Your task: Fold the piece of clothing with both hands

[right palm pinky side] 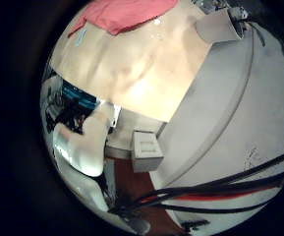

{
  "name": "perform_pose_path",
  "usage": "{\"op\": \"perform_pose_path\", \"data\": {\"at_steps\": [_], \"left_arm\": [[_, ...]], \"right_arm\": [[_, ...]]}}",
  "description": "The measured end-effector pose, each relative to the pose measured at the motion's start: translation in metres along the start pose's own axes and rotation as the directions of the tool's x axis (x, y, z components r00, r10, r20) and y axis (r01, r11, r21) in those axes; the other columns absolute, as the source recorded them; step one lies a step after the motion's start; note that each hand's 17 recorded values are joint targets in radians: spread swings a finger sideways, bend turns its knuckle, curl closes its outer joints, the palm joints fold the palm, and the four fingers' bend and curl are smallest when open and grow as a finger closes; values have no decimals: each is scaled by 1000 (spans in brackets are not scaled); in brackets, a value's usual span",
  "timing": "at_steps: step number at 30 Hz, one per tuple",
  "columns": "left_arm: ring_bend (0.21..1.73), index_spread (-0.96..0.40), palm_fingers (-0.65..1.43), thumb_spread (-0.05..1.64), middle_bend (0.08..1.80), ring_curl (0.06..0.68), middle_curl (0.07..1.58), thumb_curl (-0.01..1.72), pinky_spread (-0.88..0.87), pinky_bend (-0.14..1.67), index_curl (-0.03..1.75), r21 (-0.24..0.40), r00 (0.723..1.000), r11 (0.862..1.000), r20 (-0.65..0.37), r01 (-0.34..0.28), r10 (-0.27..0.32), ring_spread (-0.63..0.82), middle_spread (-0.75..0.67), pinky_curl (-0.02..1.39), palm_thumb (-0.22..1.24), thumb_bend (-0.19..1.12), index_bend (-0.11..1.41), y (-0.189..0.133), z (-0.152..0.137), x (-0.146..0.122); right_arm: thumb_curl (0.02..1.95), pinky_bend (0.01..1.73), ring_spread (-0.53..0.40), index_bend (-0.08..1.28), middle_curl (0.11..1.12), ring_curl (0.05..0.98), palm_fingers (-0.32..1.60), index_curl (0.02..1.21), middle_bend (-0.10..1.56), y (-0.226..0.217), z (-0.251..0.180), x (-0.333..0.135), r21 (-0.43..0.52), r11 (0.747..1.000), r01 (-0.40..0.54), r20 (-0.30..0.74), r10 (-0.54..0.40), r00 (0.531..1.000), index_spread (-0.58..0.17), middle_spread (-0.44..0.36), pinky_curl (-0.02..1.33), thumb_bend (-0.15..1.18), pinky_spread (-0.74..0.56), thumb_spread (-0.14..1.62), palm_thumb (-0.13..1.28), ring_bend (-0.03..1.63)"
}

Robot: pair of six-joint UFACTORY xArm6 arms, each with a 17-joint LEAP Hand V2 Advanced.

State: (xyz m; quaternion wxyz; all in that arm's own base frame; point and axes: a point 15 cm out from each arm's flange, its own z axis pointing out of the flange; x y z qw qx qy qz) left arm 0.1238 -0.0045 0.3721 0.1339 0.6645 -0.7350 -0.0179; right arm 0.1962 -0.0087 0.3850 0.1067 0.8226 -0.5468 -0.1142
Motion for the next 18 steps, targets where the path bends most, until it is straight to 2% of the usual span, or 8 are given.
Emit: {"op": "perform_pose_path", "data": {"at_steps": [11, 18], "left_arm": [[353, 48, 205, 1060, 240, 218, 357, 292, 430, 197, 312, -18, 1000, 1000, 6, -1, 1, 485, 193, 301, 289, -23, 166, 4, 5, -2], [348, 49, 210, 1060, 249, 216, 359, 292, 421, 196, 312, -56, 998, 998, 47, -40, 42, 484, 194, 301, 288, -23, 166, 0, 19, -14]], "right_arm": [[209, 210, 222, 192, 266, 245, 163, 362, 173, 4, 0, -2, -1, 1000, 0, 1, 0, 1000, -324, 70, 325, -14, 355, 1273, 393, 195], [209, 208, 222, 191, 266, 244, 164, 361, 174, 2, 3, -3, -11, 1000, -14, 15, 14, 1000, -321, 75, 326, -14, 355, 1273, 393, 194]]}}
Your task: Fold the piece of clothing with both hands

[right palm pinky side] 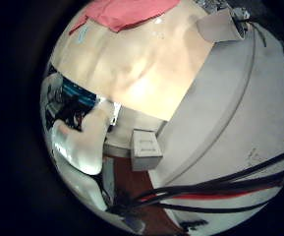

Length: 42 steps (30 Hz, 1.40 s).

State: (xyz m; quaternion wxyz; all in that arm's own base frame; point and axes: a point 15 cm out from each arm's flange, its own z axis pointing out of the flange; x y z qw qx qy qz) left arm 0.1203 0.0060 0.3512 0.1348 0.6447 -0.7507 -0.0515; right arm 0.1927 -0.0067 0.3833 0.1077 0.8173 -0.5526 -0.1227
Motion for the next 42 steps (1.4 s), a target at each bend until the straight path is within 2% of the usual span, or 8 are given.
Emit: {"op": "perform_pose_path", "data": {"at_steps": [15, 22, 29, 31, 35, 37, 38, 42], "left_arm": [[378, 44, 233, 1059, 256, 219, 365, 296, 379, 206, 301, -7, 991, 993, 53, -121, 121, 454, 75, 307, 309, -19, 157, -87, 41, -20], [416, 52, 112, 1062, 185, 230, 341, 301, 370, 290, 280, -43, 967, 985, 186, -167, 173, 470, 149, 333, 357, -21, 127, -135, 61, -45], [556, 114, 67, 1023, 220, 261, 319, 303, 394, 328, 246, -48, 950, 987, 268, -152, 160, 533, 354, 335, 349, -30, 112, -167, 76, -69], [599, 129, 52, 1013, 214, 270, 327, 303, 404, 325, 234, -69, 950, 987, 270, -145, 158, 524, 170, 333, 346, -29, 114, -170, 81, -72], [593, 149, -7, 997, 184, 266, 276, 301, 430, 365, 254, -80, 953, 988, 264, -131, 148, 572, 430, 339, 330, -31, 139, -173, 88, -73], [579, 155, 9, 991, 254, 255, 298, 302, 436, 348, 243, -80, 954, 988, 263, -129, 146, 559, 361, 333, 326, -29, 128, -177, 93, -73], [593, 158, -16, 990, 207, 259, 282, 302, 434, 370, 247, -82, 954, 988, 261, -127, 145, 557, 500, 338, 326, -29, 145, -178, 96, -73], [652, 150, -32, 978, 153, 267, 263, 303, 446, 397, 238, -108, 957, 987, 252, -121, 145, 584, 561, 341, 320, -30, 127, -185, 111, -76]], "right_arm": [[212, 191, 223, 191, 289, 238, 201, 360, 187, -19, -1, -10, -41, 995, -90, 51, 92, 994, -305, 64, 311, -12, 363, 1283, 411, 193], [211, 192, 222, 193, 294, 233, 198, 359, 187, -27, 2, -9, -60, 994, -88, 56, 91, 994, -302, 76, 305, -13, 362, 1284, 419, 189], [207, 197, 222, 185, 288, 235, 175, 356, 177, -39, 9, -11, -96, 993, -62, 56, 68, 996, -296, 95, 308, -13, 350, 1290, 424, 197], [207, 200, 223, 189, 286, 235, 170, 356, 174, -47, 12, -11, -100, 994, -55, 54, 60, 997, -297, 99, 310, -13, 350, 1291, 423, 194], [208, 205, 233, 192, 283, 231, 151, 357, 175, -60, 14, -12, -124, 992, -35, 52, 42, 998, -297, 115, 315, -12, 348, 1298, 424, 185], [208, 206, 235, 191, 282, 229, 146, 357, 177, -66, 13, -12, -131, 991, -31, 54, 39, 998, -296, 119, 316, -12, 348, 1300, 424, 186], [205, 208, 235, 192, 281, 228, 144, 357, 176, -67, 13, -14, -132, 991, -26, 56, 34, 998, -296, 121, 316, -14, 348, 1302, 420, 188], [203, 209, 237, 192, 279, 226, 140, 359, 176, -73, 15, -16, -137, 990, -20, 71, 30, 997, -297, 116, 319, -12, 345, 1305, 418, 190]]}}
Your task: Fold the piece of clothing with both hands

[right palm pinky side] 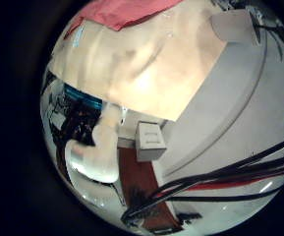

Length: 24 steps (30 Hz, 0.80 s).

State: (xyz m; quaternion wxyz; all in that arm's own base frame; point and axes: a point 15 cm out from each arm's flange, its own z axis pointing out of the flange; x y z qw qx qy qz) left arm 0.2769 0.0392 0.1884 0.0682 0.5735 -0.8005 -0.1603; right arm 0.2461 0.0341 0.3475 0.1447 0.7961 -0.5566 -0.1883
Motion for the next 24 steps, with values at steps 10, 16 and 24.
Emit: {"op": "perform_pose_path", "data": {"at_steps": [10, 16, 24], "left_arm": [[512, 138, 1, 969, 239, 221, 317, 305, 432, 356, 267, -28, 1000, 999, -9, 19, -19, 523, 301, 325, 318, -28, 153, -19, 11, -3], [514, 155, -3, 981, 248, 221, 323, 308, 430, 361, 255, -49, 998, 997, -11, 58, -59, 514, 312, 324, 336, -21, 138, -25, 19, -3], [508, 181, 70, 999, 316, 217, 353, 310, 426, 333, 253, -82, 995, 992, 44, 93, -89, 494, 224, 312, 373, -23, 164, -34, 30, -8]], "right_arm": [[202, 209, 238, 189, 278, 224, 130, 359, 177, -5, 7, 1, -12, 1000, 2, 3, -2, 1000, -297, 101, 323, -13, 345, 1309, 412, 190], [204, 207, 237, 191, 279, 224, 129, 358, 178, -7, 8, 2, -8, 1000, 1, 4, 0, 1000, -296, 98, 324, -12, 343, 1310, 410, 191], [203, 200, 237, 189, 281, 226, 127, 356, 179, -16, 13, 3, -26, 1000, 6, 6, -5, 1000, -295, 98, 324, -12, 342, 1319, 411, 192]]}}
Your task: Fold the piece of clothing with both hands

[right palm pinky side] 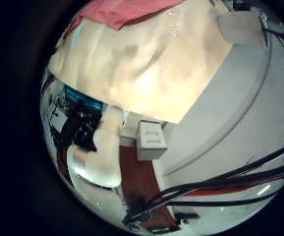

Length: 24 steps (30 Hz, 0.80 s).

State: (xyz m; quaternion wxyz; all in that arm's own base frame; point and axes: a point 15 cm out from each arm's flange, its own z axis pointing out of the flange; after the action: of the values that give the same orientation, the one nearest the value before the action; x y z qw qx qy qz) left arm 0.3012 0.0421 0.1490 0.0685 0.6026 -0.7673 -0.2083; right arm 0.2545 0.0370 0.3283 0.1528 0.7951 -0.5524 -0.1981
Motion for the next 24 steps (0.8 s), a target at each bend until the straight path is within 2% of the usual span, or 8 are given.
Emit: {"op": "perform_pose_path", "data": {"at_steps": [4, 7, 8, 10, 12, 17, 21, 24], "left_arm": [[498, 144, 245, 1010, 460, 208, 401, 315, 350, 244, 281, 0, 1000, 1000, 7, 21, -21, 384, 85, 286, 412, -14, 191, -5, 7, -2], [562, 64, 505, 1031, 647, 214, 467, 326, 185, 222, 298, 7, 999, 999, -3, 45, -45, 162, -26, 267, 488, 4, 187, -7, 8, -4], [645, 23, 702, 1045, 714, 234, 496, 337, 66, 305, 295, 6, 999, 999, -6, 48, -48, 46, -75, 284, 551, 28, 167, -6, 8, -5], [831, -43, 938, 1068, 760, 288, 539, 361, -141, 443, 293, 6, 999, 999, -8, 51, -51, -140, -153, 314, 645, 58, 158, -5, 7, -7], [965, -100, 1011, 1079, 787, 368, 612, 384, -290, 575, 313, 13, 998, 998, -9, 55, -55, -260, -211, 382, 706, 68, 195, -4, 4, -9], [1178, -256, 1128, 1076, 766, 471, 725, 451, -539, 899, 377, 31, 998, 998, -25, 53, -52, -406, -341, 503, 818, 79, 270, 2, -7, -8], [1270, -358, 1117, 1044, 788, 517, 818, 501, -609, 1076, 445, -1, 999, 999, -38, 37, -37, -433, -426, 568, 847, 54, 329, 17, -12, -9], [1306, -415, 1095, 1018, 811, 535, 885, 533, -626, 1146, 496, -21, 997, 999, -69, 25, -27, -437, -472, 590, 862, 32, 354, 30, -23, -2]], "right_arm": [[200, 199, 237, 192, 282, 226, 129, 357, 178, -3, 1, -1, -2, 1000, 4, 1, -4, 1000, -296, 92, 324, -11, 342, 1322, 410, 191], [198, 199, 237, 192, 282, 226, 128, 357, 178, -5, 3, -5, -5, 1000, 11, 12, -11, 1000, -296, 90, 324, -11, 346, 1323, 410, 191], [198, 198, 237, 191, 281, 226, 129, 357, 177, -6, 3, -6, -6, 1000, 12, 15, -12, 1000, -296, 90, 324, -11, 347, 1323, 410, 193], [197, 197, 236, 190, 283, 225, 131, 357, 181, -6, 3, -6, -6, 1000, 14, 14, -14, 1000, -296, 87, 323, -11, 347, 1324, 410, 192], [197, 194, 238, 189, 285, 226, 136, 356, 184, -6, 3, -7, -7, 1000, 15, 14, -15, 1000, -296, 81, 322, -11, 348, 1324, 410, 194], [195, 188, 229, 192, 290, 226, 148, 358, 187, -7, 4, -7, -10, 1000, 16, 15, -16, 1000, -293, 77, 315, -11, 343, 1324, 410, 196], [197, 211, 200, 152, 288, 253, 247, 338, 184, -11, 6, -8, -8, 1000, 22, 11, -22, 1000, -288, 49, 317, -8, 316, 1325, 415, 296], [218, 262, 108, 109, 299, 289, 387, 297, 208, -19, 9, -6, 1, 1000, 19, 7, -19, 1000, -276, 40, 323, 12, 172, 1309, 489, 448]]}}
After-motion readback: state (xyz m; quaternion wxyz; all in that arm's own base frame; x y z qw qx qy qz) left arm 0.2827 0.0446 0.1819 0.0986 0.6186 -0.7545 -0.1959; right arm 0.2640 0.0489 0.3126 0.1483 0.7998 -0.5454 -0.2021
